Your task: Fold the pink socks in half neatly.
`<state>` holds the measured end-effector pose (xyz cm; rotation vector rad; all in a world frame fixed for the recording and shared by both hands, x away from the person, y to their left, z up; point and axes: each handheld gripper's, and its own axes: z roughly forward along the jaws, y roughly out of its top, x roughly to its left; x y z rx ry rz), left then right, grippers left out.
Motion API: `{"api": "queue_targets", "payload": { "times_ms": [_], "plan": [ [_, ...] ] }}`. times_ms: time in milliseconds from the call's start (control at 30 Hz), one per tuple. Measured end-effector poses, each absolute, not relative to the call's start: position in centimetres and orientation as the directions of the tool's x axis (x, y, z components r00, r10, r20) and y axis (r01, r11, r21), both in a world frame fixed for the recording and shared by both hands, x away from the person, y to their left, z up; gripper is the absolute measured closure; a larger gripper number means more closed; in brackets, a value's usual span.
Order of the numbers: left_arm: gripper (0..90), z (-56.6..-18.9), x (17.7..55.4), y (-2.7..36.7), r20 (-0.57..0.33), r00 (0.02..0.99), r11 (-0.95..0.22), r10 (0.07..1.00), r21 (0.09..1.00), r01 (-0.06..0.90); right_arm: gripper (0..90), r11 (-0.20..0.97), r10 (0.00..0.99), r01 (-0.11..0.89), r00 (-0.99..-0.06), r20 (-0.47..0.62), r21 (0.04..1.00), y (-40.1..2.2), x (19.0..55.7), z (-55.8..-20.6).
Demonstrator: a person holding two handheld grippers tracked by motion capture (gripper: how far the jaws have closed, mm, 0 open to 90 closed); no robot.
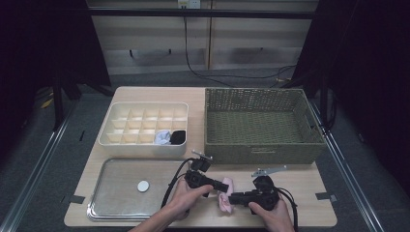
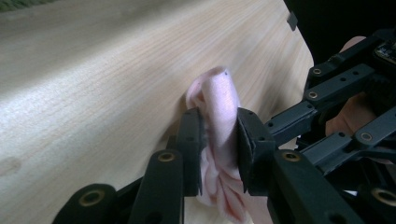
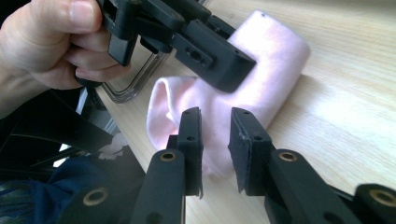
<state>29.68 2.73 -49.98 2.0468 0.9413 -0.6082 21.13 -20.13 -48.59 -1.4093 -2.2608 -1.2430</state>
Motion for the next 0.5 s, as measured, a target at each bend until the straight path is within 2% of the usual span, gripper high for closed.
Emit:
{"api": "queue_targets", "payload": {
  "times_ms": [500],
  "plan": [
    [73.1,-48.9,29.8,3.4,-0.634,0.652,-0.42,0.417,0.501,0.756,70.1,0.144,0.665,0.806,-0.509,0.547,0.575,-22.1,20.7,-47.7]
  ]
}}
